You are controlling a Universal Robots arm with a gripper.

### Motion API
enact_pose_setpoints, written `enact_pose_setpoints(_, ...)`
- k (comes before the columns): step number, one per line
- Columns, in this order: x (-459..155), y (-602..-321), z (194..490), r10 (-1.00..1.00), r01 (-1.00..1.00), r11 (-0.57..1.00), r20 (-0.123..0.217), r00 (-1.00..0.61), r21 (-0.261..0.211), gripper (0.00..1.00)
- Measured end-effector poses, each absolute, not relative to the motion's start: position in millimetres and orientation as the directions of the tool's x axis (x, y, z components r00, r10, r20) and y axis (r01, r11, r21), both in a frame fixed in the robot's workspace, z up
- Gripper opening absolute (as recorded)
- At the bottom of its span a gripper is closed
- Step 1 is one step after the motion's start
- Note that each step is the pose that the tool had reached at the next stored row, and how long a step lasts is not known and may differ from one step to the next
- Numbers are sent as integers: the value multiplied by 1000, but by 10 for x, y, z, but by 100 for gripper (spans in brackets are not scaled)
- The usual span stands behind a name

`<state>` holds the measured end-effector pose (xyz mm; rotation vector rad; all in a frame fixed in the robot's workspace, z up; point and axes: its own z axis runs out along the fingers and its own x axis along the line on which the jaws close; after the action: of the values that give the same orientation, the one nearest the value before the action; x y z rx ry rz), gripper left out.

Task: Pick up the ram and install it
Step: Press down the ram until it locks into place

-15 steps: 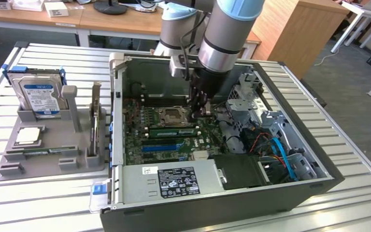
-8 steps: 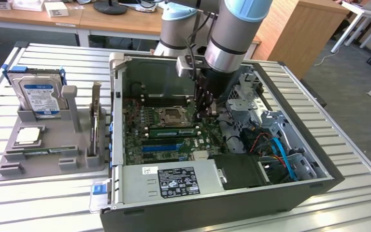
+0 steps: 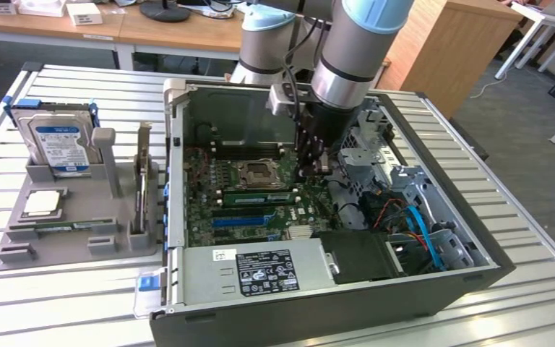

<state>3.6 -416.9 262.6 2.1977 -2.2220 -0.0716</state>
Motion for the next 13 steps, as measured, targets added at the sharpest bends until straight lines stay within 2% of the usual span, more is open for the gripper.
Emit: enact_pose_setpoints(13, 43, -4169, 2523, -1000, -999, 11, -21, -11, 41, 11)
